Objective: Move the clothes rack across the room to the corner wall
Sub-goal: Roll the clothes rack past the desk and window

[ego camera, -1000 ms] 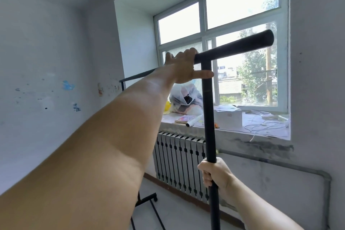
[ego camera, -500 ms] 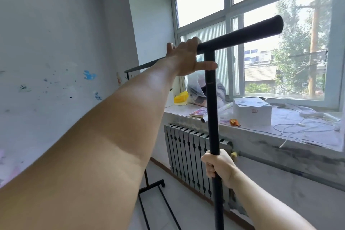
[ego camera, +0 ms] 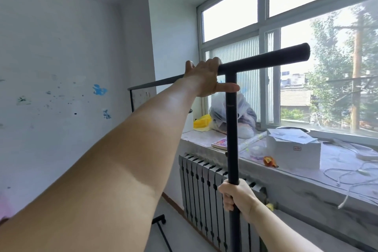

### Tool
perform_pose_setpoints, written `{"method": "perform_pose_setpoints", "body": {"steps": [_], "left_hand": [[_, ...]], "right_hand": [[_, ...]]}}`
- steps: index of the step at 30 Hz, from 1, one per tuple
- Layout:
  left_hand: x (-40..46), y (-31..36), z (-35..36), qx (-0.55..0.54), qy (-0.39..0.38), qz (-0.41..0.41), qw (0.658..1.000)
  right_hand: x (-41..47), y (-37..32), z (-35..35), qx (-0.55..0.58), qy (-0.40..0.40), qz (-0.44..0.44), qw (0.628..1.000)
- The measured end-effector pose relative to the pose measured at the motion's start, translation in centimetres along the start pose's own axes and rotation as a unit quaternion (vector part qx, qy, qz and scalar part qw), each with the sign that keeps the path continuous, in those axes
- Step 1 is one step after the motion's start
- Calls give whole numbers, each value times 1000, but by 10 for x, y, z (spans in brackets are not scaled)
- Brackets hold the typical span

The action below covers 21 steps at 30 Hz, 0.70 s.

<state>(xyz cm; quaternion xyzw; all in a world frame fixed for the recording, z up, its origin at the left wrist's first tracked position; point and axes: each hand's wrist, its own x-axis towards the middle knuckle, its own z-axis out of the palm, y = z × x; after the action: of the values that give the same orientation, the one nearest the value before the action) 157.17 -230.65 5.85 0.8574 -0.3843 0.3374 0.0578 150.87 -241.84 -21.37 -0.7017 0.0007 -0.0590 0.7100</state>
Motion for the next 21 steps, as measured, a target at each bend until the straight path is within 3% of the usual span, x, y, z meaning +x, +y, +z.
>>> {"method": "perform_pose_setpoints", "body": {"steps": [4, 21], "left_hand": [[23, -23, 26, 0, 17, -8, 1000], [118, -125, 121, 32, -36, -107, 993]], "right_hand": [[42, 4, -6, 4, -6, -10, 1000], [237, 18, -16, 22, -85, -1, 996]]}}
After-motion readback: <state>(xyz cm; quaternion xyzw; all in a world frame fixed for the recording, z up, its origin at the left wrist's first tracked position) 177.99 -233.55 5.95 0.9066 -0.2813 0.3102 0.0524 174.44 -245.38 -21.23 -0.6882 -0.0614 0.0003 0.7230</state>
